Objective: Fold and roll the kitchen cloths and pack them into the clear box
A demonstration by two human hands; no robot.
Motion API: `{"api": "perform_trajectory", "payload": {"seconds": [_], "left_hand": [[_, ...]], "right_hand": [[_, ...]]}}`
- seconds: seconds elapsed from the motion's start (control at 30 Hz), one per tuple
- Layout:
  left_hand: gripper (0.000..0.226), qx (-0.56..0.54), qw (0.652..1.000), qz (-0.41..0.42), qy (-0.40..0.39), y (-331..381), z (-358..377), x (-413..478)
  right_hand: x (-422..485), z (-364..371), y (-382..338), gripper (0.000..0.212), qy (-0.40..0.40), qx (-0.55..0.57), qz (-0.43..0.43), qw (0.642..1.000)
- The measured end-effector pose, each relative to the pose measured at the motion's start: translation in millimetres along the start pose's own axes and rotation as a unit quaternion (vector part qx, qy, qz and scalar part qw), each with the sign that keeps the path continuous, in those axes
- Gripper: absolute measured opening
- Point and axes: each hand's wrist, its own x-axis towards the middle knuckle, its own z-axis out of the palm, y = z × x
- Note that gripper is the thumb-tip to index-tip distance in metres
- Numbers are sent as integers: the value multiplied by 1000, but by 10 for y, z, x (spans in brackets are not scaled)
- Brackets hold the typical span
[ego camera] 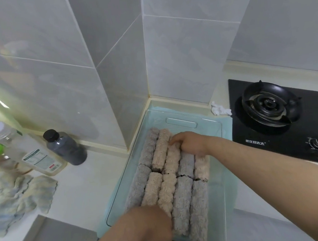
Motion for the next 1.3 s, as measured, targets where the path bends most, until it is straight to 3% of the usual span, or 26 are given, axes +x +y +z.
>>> {"api": "perform_trajectory", "payload": {"seconds": [0.07, 0.13, 0.17, 0.23, 0.27, 0.3, 0.37, 0.47, 0.57, 0.63, 0.7, 0.83, 1.1, 1.23, 1.3], "left_hand": [[37, -22, 999, 30, 11, -8, -94, -73], [31, -150, 981, 46, 111, -119, -224, -184], [25, -237, 953, 45, 186, -204, -282, -265], [17, -381, 861, 28, 336, -429, -364, -419], [16, -402, 825, 12, 397, -530, -380, -455], [16, -379, 812, -10, 443, -595, -383, -459], [20, -280, 833, -40, 476, -625, -375, -403], [21, -188, 892, 7, 410, -461, -353, -339], [35, -161, 961, 67, 214, -217, -233, -287], [42, -137, 984, 80, 81, -84, -147, -238], [46, -105, 992, 72, 12, -8, -89, -157], [44, -104, 994, 29, 32, -4, -12, -18], [40, -139, 989, 33, 31, -112, -53, -107], [30, -162, 984, 3, 76, -233, -16, -153], [24, -178, 977, 6, 120, -333, 14, -212]], "right_hand": [[-43, -60, -37, 55, 25, 26, 7, 999], [-172, -158, -63, 48, 56, 23, -7, 998], [-269, -196, -74, 44, 72, 11, -17, 997], [-482, -191, -78, 38, 78, -24, -32, 996], [-585, -125, -74, 36, 50, -57, -39, 996], [-671, -6, -65, 36, 4, -99, -47, 994], [-800, 309, -40, 43, -104, -174, -58, 978], [-881, 586, -21, 64, -181, -244, -56, 951], [-862, 600, -26, 71, -183, -263, -64, 945], [-831, 597, -44, 70, -196, -270, -69, 940], [-807, 591, -50, 65, -215, -275, -62, 935], [-766, 595, -60, 61, -236, -278, -42, 930], [-778, 615, -75, 61, -241, -287, -29, 927], [-813, 629, -112, 61, -247, -315, -27, 916], [-845, 622, -134, 61, -232, -282, -21, 931]]}}
